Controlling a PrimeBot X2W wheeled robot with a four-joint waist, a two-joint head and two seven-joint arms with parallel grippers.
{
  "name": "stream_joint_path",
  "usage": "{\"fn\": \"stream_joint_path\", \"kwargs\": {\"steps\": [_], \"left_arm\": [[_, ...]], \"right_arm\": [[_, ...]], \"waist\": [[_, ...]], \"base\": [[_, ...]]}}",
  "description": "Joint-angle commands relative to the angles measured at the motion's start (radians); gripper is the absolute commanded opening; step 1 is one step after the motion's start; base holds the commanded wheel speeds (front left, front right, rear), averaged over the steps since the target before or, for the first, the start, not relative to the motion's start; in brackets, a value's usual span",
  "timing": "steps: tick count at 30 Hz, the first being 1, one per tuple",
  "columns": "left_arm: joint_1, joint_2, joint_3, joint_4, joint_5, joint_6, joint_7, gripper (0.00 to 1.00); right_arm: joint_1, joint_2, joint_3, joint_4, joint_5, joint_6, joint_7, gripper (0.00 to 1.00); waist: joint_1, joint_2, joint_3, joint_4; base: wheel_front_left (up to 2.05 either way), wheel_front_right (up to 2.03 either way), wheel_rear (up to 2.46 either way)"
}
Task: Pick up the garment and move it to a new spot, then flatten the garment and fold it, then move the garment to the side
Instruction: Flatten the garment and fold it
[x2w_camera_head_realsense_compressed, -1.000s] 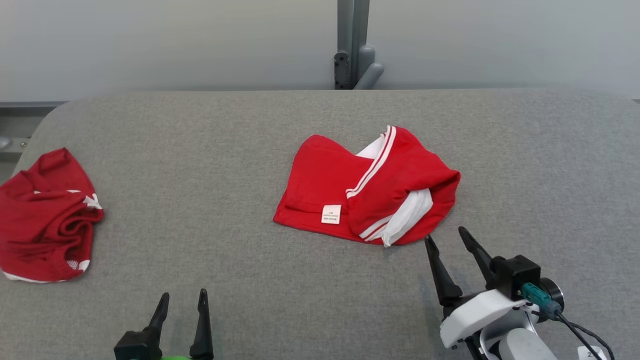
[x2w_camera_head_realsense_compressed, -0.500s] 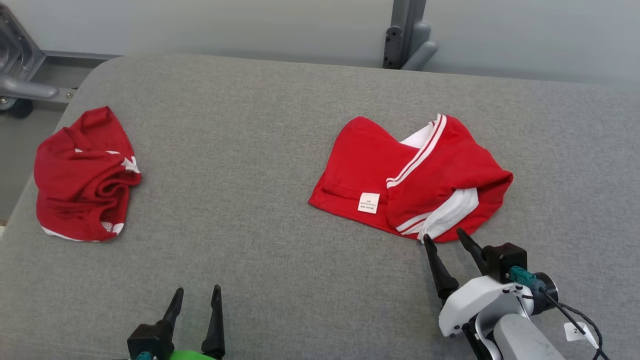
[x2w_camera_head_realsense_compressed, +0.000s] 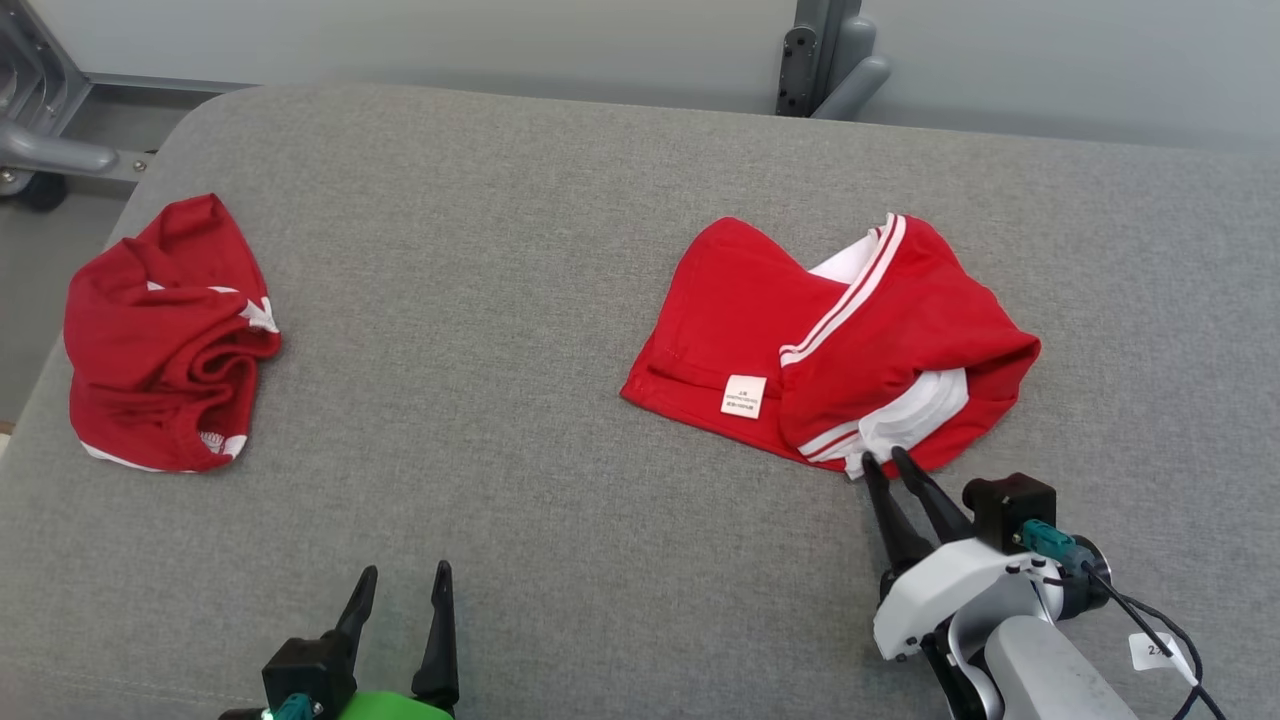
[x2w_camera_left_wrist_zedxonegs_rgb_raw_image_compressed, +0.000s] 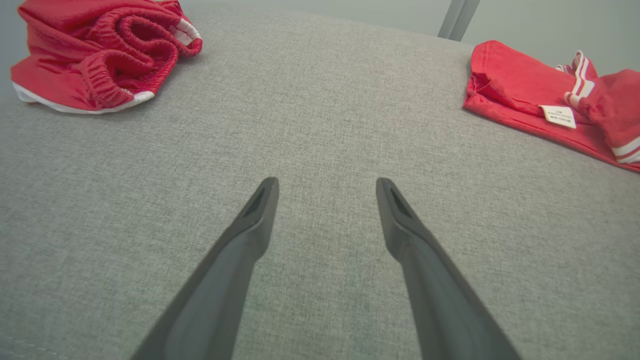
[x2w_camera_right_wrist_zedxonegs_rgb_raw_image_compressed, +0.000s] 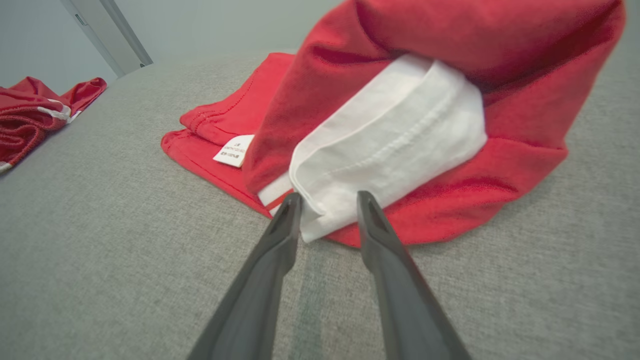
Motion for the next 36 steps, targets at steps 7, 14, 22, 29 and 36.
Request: {"fn": "stream_joint_path", "kwargs": {"steps": [7, 14, 22, 29, 36], "left_arm": [[-0.023, 0.002, -0.003, 0.01, -0.013, -0.003, 0.001, 1.0], [0.014, 0.002, 0.011, 0.023, -0.004, -0.014, 0.001, 1.0], [0.018, 0.002, 0.015, 0.034, -0.002, -0.028, 0.001, 1.0], [0.031, 0.002, 0.002, 0.045, -0.018, -0.024, 0.001, 1.0], [0.041, 0.003, 0.004, 0.07, -0.017, -0.027, 0.001, 1.0]], "right_arm": [[-0.018, -0.004, -0.033, -0.023, -0.001, -0.001, -0.001, 0.0], [0.01, -0.005, -0.081, -0.287, 0.087, -0.001, -0.002, 0.0], [0.032, -0.003, -0.277, -0.52, 0.126, -0.001, -0.002, 0.0], [0.118, -0.003, -0.45, -0.415, 0.155, -0.001, -0.002, 0.0], [0.185, -0.003, -0.583, -0.139, 0.097, -0.001, -0.002, 1.0]], "waist": [[0.0, 0.0064, -0.005, -0.014], [0.0, 0.0064, -0.044, -0.075], [0.0, 0.0064, -0.112, -0.186], [0.0, 0.0064, -0.128, -0.237], [0.0, 0.0064, -0.127, -0.26]], "base": [[0.0, 0.0, 0.0], [0.0, 0.0, 0.0], [0.0, 0.0, 0.0], [0.0, 0.0, 0.0], [0.0, 0.0, 0.0]]}}
